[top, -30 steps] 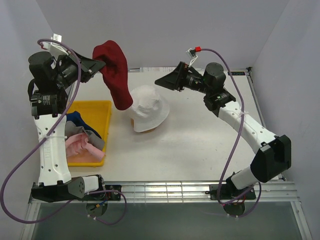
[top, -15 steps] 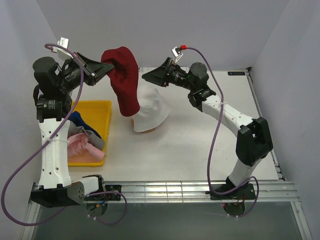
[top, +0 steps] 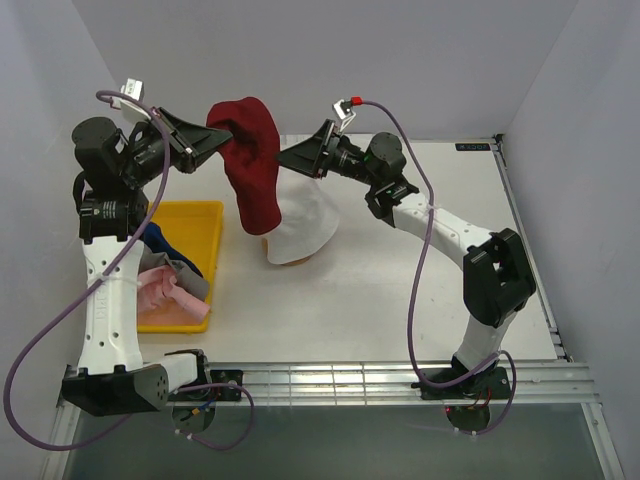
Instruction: Stack the hats
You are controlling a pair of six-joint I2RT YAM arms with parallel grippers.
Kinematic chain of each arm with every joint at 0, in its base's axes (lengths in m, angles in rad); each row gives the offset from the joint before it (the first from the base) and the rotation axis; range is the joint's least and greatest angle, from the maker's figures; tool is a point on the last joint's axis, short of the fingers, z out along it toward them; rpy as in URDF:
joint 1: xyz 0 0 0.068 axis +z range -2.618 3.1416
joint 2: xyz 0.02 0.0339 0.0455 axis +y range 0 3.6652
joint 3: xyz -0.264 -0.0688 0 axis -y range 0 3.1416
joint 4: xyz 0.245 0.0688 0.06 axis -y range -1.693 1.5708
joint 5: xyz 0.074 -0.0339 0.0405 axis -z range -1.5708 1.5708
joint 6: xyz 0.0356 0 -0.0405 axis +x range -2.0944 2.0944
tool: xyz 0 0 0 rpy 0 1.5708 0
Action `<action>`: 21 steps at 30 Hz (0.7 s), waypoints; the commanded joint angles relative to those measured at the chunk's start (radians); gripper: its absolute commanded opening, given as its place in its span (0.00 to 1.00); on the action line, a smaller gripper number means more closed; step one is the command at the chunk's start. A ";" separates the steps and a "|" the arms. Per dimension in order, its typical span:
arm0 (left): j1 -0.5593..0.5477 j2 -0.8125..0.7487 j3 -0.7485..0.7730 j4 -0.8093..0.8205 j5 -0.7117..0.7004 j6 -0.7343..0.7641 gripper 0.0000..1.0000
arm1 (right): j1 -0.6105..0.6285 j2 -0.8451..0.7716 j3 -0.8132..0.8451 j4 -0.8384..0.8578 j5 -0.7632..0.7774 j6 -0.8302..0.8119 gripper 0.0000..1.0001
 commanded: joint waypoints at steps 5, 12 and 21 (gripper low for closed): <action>-0.014 -0.078 -0.128 0.132 0.007 -0.061 0.00 | 0.017 0.005 -0.018 0.104 0.011 0.030 0.93; -0.026 -0.086 -0.151 0.152 -0.006 -0.069 0.00 | 0.019 -0.001 -0.071 0.110 0.017 0.019 0.93; -0.032 -0.072 -0.124 0.153 0.002 -0.066 0.00 | 0.019 0.019 -0.070 0.104 0.019 0.016 0.93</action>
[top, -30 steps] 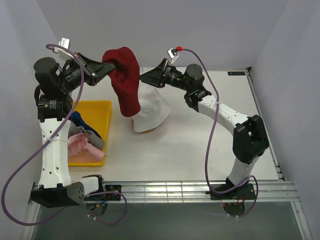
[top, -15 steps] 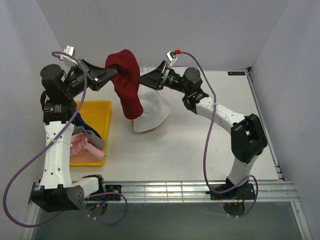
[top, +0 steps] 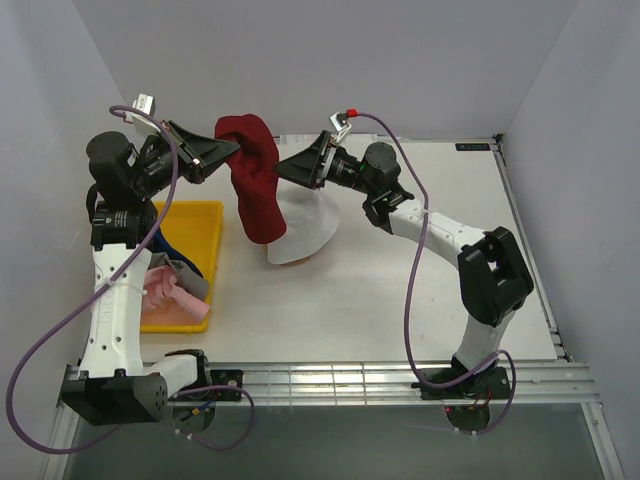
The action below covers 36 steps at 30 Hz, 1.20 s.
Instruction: Stack the hats
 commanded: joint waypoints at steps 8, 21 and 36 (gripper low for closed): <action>-0.005 -0.015 0.035 0.048 -0.001 0.003 0.00 | 0.004 0.038 -0.007 0.083 0.006 0.013 0.94; -0.011 -0.011 -0.037 0.083 -0.012 0.012 0.00 | 0.004 0.068 -0.010 0.189 -0.001 0.099 0.94; -0.014 0.000 -0.057 0.088 -0.024 0.035 0.00 | 0.002 0.057 -0.053 0.301 -0.006 0.181 0.76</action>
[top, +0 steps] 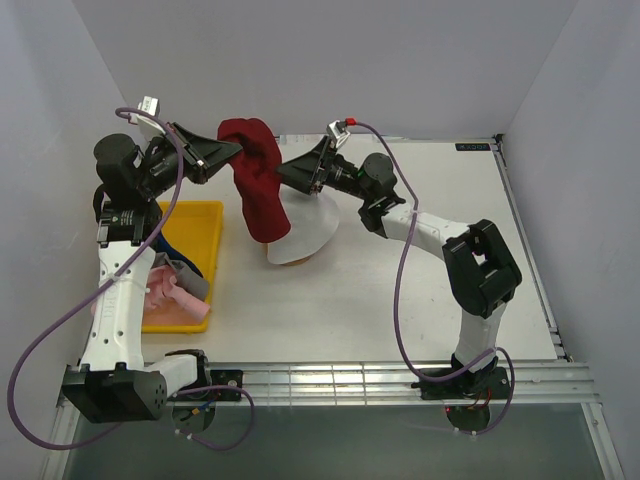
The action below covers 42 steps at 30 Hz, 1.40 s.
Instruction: Stack the hats
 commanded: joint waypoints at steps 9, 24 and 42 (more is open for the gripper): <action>-0.005 -0.010 0.025 -0.065 -0.031 0.083 0.00 | -0.024 -0.064 -0.062 0.109 -0.005 0.015 0.43; -0.005 0.032 0.042 -0.142 -0.010 0.214 0.00 | -0.038 -0.106 -0.053 0.032 -0.035 -0.038 0.08; -0.005 0.231 0.298 -0.359 -0.126 0.467 0.00 | -0.038 -0.118 0.197 -0.559 -0.029 -0.406 0.08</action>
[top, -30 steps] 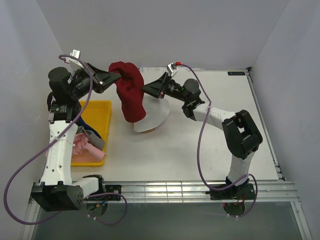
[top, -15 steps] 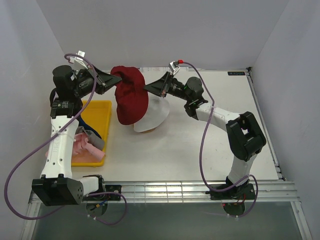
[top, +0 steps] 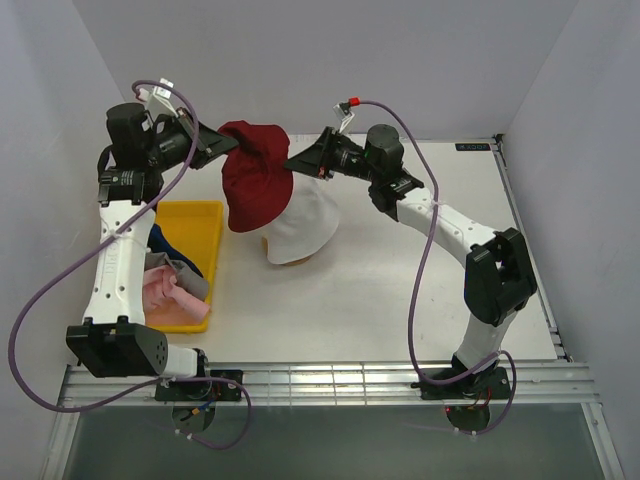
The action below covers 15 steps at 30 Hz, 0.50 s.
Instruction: Stack the hats
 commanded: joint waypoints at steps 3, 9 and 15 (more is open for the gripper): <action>-0.004 0.028 0.035 -0.029 -0.039 0.072 0.00 | 0.002 -0.026 0.071 -0.133 0.005 -0.121 0.08; -0.004 0.059 0.029 -0.008 -0.041 0.105 0.00 | 0.000 -0.016 0.093 -0.180 0.016 -0.170 0.08; -0.006 0.079 -0.015 0.060 -0.010 0.095 0.00 | -0.018 -0.010 0.116 -0.225 0.012 -0.190 0.08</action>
